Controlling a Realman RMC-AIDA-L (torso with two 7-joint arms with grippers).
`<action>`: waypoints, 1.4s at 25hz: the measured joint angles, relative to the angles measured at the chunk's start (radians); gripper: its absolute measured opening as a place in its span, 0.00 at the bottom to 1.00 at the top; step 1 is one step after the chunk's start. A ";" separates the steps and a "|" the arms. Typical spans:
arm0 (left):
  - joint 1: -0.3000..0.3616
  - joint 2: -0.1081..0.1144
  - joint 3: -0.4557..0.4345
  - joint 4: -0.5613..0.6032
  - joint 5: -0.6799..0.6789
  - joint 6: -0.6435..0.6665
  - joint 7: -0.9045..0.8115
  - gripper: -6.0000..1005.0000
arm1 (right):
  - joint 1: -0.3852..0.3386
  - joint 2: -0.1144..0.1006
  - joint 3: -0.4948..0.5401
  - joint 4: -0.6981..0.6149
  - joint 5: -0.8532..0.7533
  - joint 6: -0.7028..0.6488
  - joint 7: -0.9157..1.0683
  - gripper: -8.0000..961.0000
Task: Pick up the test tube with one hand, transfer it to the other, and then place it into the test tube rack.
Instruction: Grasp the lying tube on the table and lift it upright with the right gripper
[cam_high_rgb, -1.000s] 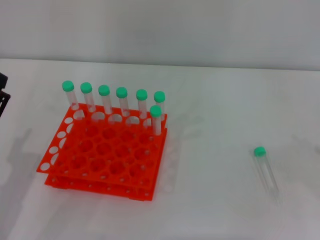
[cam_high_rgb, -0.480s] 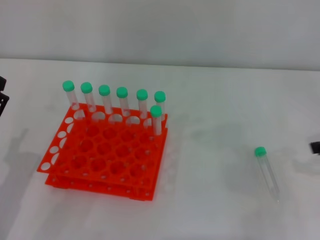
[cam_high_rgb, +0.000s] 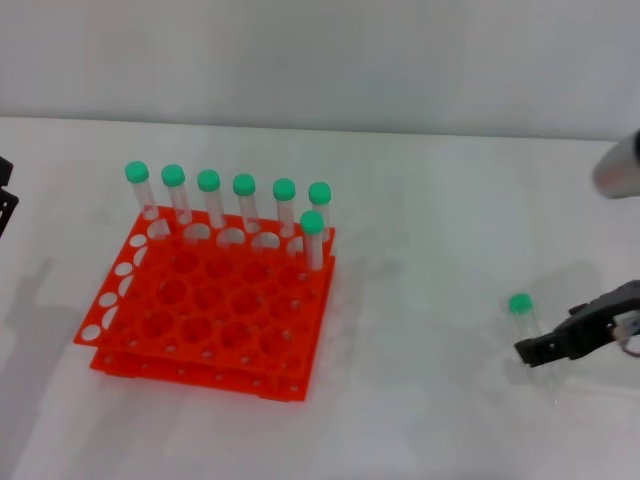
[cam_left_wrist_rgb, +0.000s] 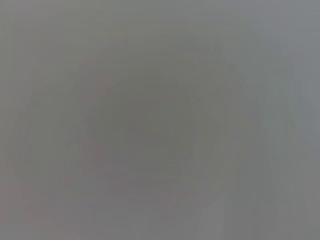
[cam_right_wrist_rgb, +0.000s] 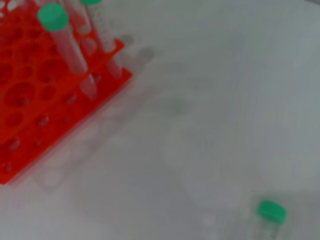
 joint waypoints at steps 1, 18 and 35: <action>0.000 0.000 0.000 0.000 0.000 0.000 0.000 0.85 | 0.006 0.001 -0.018 0.006 -0.009 -0.005 0.013 0.86; 0.002 0.000 0.006 -0.001 0.007 0.006 0.001 0.85 | 0.101 0.006 -0.084 0.229 -0.070 -0.079 0.055 0.64; 0.001 0.000 0.006 -0.001 0.007 0.018 0.003 0.85 | 0.128 0.004 -0.077 0.323 -0.068 -0.096 0.050 0.34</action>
